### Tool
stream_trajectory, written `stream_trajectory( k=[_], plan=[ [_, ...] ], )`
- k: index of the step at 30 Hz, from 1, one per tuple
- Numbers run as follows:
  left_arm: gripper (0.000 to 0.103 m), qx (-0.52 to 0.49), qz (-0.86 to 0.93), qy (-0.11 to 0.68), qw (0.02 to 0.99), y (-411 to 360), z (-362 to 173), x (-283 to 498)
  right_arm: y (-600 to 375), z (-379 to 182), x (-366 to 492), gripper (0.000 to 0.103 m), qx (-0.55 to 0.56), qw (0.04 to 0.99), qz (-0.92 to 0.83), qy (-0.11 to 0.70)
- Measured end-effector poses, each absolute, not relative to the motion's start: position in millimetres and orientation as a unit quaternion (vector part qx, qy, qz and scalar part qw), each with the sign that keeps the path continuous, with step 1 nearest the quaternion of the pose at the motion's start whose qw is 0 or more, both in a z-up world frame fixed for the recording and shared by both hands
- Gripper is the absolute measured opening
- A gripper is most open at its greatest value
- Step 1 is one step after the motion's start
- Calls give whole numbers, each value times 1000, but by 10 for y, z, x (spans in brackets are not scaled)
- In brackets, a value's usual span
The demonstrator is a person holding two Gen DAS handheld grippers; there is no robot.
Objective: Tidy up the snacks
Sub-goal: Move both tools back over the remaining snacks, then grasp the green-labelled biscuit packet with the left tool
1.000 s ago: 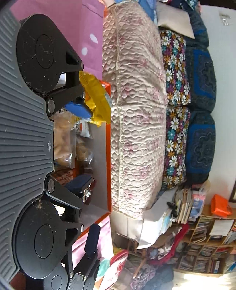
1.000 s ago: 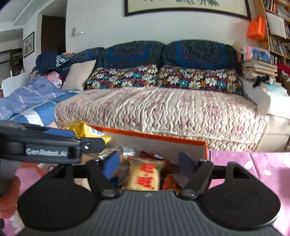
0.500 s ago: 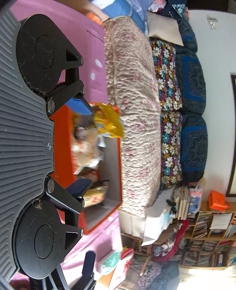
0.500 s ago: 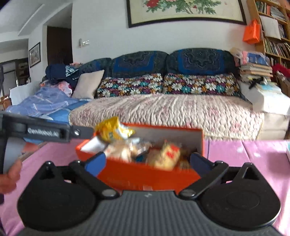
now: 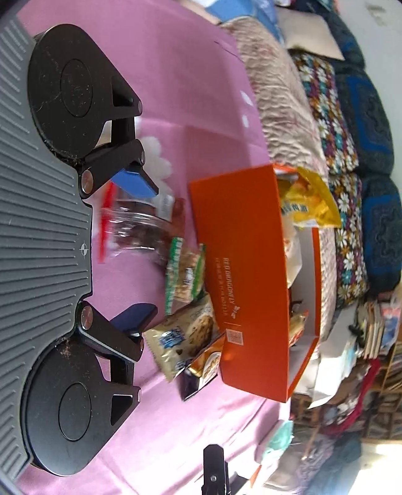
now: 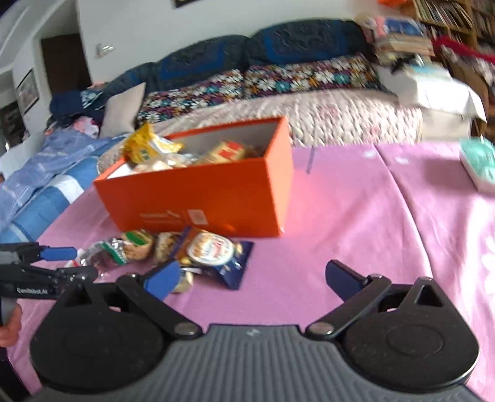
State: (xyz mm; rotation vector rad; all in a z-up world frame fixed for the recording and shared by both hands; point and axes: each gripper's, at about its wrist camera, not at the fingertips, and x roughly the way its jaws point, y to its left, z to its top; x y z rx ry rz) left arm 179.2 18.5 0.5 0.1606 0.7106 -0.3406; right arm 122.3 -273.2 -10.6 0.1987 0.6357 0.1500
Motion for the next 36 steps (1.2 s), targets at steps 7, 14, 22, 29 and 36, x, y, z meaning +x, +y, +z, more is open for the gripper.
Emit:
stream_trajectory(
  k=[7, 14, 22, 29, 36],
  plan=[
    [49, 98, -194, 360, 907, -240, -35, 2366, -2883, -128, 1330, 101, 156, 932, 80, 316],
    [22, 127, -188, 375, 899, -356, -121, 2338, -2910, -97, 1327, 102, 144, 936, 77, 312],
    [26, 124, -203, 403, 884, -159, -119, 1519, -2738, -239, 1525, 102, 149, 924, 90, 339],
    [34, 60, -197, 401, 893, 38, -169, 1433, -2278, -330, 1907, 102, 124, 932, 65, 335],
    [55, 54, -198, 369, 907, 139, -74, 1394, -2176, -527, 2199, 102, 57, 927, 15, 371]
  ],
)
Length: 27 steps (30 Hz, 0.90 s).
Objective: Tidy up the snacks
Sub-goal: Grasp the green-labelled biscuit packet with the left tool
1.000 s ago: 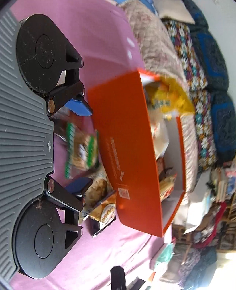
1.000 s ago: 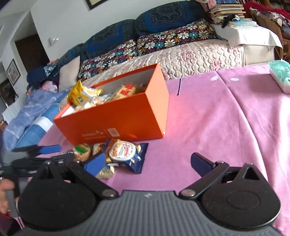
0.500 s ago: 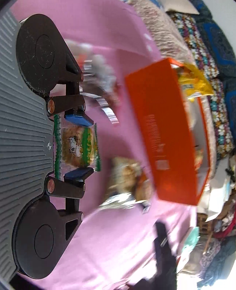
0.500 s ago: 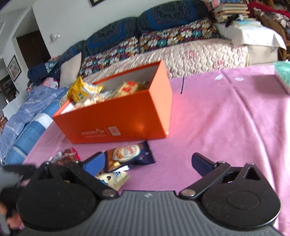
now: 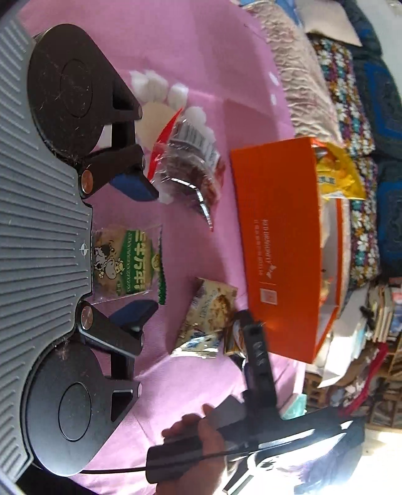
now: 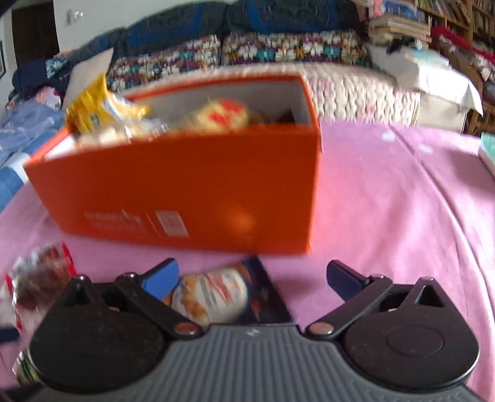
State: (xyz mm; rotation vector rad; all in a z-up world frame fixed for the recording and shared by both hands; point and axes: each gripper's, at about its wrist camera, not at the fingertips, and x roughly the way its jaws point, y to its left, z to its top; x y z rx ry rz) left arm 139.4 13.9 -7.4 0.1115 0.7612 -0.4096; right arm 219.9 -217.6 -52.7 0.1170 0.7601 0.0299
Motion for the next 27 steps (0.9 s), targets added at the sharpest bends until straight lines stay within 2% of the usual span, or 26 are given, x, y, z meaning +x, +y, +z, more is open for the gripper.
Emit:
stream_trajectory(
  k=[11, 15, 20, 24, 25, 26, 27],
  plan=[
    [61, 76, -205, 366, 904, 31, -95, 1311, -2796, -489, 1533, 102, 61, 925, 12, 376],
    [67, 90, -203, 366, 904, -39, -126, 1319, -2700, -391, 1630, 102, 94, 929, 36, 356],
    [66, 101, -196, 381, 898, -47, -224, 1353, -2415, -525, 1885, 102, 72, 922, 44, 377],
    [58, 88, -199, 393, 894, -21, -299, 1411, -2247, -583, 1869, 93, 7, 930, 31, 365],
    [39, 82, -200, 393, 894, -12, -290, 1420, -2232, -588, 1851, 89, -7, 931, 27, 363],
    [25, 85, -201, 387, 896, -17, -272, 1411, -2238, -583, 1822, 77, -10, 933, 27, 358],
    [21, 83, -209, 388, 894, -22, -253, 1407, -2265, -564, 1794, 59, -10, 934, 26, 355]
  ],
)
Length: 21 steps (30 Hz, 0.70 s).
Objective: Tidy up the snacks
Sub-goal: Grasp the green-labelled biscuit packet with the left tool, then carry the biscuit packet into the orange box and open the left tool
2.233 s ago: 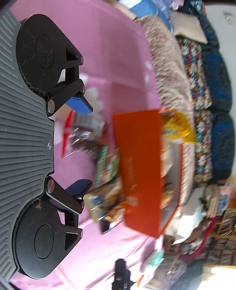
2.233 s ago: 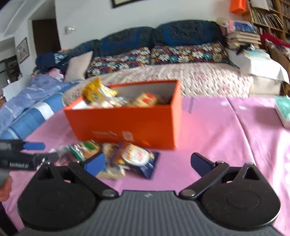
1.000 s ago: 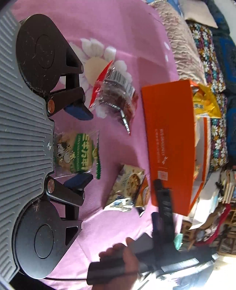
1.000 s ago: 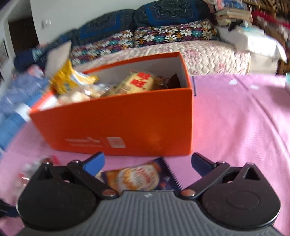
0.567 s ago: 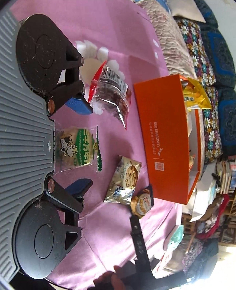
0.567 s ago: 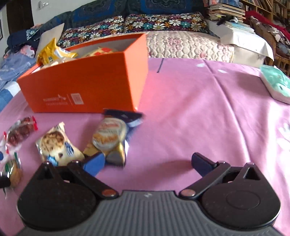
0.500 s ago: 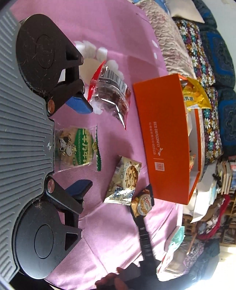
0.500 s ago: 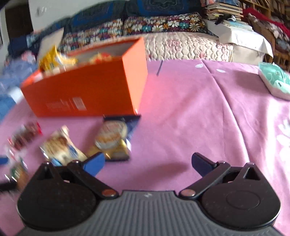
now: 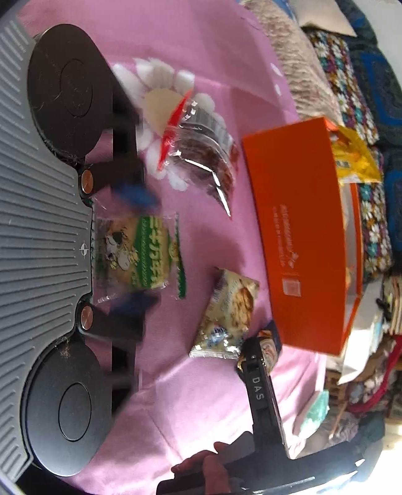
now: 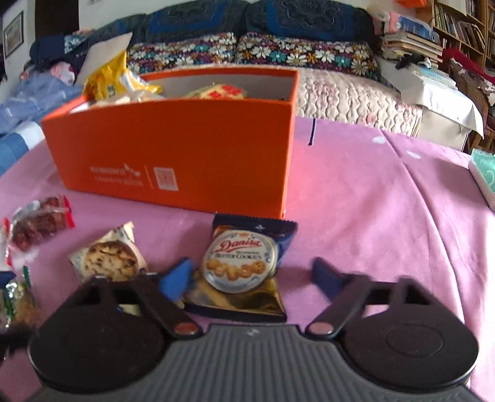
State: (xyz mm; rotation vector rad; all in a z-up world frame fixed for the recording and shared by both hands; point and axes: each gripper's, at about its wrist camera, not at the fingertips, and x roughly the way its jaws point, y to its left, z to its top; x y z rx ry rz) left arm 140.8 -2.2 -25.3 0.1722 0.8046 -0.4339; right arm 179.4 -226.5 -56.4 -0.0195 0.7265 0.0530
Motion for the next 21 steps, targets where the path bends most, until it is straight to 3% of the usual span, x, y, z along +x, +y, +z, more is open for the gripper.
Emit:
stream_trajectory(
  k=[3, 12, 21],
  plan=[
    [21, 76, -227, 390, 889, -34, -234, 1353, -2380, -523, 1660, 51, -3, 934, 29, 357],
    [21, 18, -237, 399, 885, 38, -47, 1330, -2735, -269, 1063, 50, 41, 942, 49, 330],
    [21, -17, -225, 341, 913, 61, 637, 1588, -2542, 367, 1353, 50, 66, 965, 70, 243]
  ],
)
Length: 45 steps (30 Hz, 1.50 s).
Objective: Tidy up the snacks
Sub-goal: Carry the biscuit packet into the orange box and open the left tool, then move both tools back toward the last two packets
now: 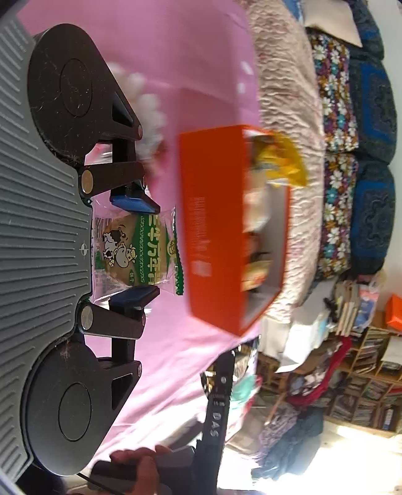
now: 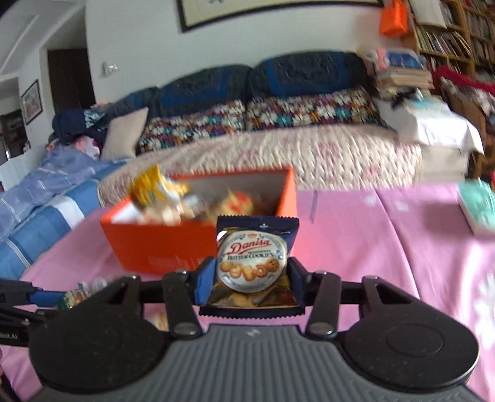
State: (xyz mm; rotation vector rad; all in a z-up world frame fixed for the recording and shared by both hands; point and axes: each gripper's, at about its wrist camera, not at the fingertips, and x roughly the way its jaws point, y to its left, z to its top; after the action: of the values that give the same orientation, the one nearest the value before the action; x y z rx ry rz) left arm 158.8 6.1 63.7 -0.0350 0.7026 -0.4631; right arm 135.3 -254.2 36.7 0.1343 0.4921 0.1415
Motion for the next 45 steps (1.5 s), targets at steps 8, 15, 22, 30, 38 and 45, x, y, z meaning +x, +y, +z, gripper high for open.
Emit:
stream_trajectory(
  k=[8, 15, 22, 30, 38, 45],
  plan=[
    [21, -33, -213, 298, 930, -316, 1147, 2839, -2307, 599, 2441, 50, 65, 970, 78, 221],
    [25, -22, -196, 314, 929, -591, 878, 3606, -2270, 259, 3084, 57, 85, 958, 91, 258],
    [47, -45, -187, 288, 938, -410, 923, 3299, -2305, 330, 2970, 72, 79, 966, 79, 235],
    [65, -14, -177, 260, 949, 86, 995, 2233, -2208, 616, 2332, 96, 58, 971, 92, 212],
    [66, 31, -142, 319, 937, 441, 337, 1662, -2202, 256, 1325, 100, 60, 957, 115, 261],
    [66, 78, -117, 350, 926, 493, -39, 1675, -2184, -190, 1253, 100, 61, 934, 127, 329]
  ],
)
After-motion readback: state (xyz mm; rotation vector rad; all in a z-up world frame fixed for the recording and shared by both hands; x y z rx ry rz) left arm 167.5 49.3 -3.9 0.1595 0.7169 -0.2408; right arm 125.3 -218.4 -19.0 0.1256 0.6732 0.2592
